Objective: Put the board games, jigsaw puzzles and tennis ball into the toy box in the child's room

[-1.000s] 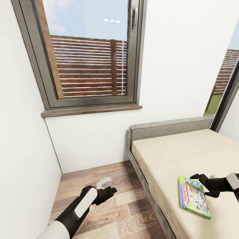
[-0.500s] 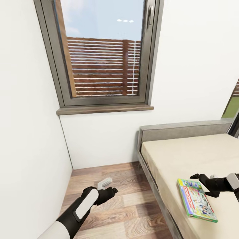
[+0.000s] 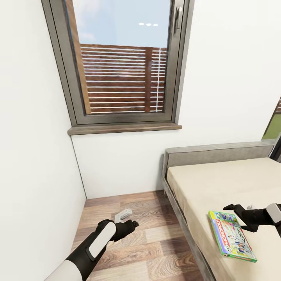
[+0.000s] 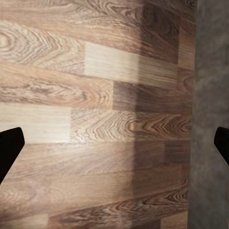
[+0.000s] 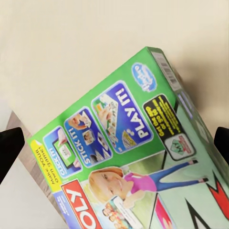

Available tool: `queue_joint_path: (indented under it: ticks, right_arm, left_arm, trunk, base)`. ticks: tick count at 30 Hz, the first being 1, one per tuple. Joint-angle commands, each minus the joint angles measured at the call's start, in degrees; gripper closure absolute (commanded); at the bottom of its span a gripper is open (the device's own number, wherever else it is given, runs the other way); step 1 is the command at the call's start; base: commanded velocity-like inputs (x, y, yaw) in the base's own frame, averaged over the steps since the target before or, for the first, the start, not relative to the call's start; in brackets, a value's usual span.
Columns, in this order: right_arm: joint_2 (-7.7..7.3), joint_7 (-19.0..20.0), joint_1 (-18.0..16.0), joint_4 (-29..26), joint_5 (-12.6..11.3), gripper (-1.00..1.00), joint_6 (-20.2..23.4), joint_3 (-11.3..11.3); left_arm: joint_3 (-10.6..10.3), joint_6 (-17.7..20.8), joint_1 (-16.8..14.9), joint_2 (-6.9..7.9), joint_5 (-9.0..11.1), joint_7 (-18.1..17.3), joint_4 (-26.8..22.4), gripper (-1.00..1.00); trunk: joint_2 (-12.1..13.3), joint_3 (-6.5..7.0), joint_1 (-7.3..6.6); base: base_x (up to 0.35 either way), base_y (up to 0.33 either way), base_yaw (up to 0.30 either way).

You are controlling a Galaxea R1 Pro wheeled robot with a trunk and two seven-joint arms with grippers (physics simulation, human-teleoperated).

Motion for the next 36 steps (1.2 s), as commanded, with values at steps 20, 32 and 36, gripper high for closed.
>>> queue_joint_path:
  ticks: [20,32,36]
  right_arm:
    - [0.02,0.4,-0.1,0.0,0.6,-1.0,0.2,-0.4]
    - [0.02,0.4,-0.1,0.0,0.6,-1.0,0.3,-0.4]
    - [0.02,0.4,-0.1,0.0,0.6,-1.0,0.3,-0.4]
  left_arm:
    - [-0.2,0.0,0.0,0.02,0.6,0.6,-0.1,-1.0]
    - [-0.2,0.0,0.0,0.02,0.6,0.6,-0.1,-1.0]
    - [-0.2,0.0,0.0,0.02,0.6,0.6,0.0,-1.0]
  trunk:
    - [0.0,-0.06,-0.01]
    - [0.0,-0.06,-0.01]
    - [0.0,-0.06,-0.01]
  base:
    - [0.0,0.0,0.084]
    - [0.0,0.0,0.023]
    - [0.0,0.0,0.003]
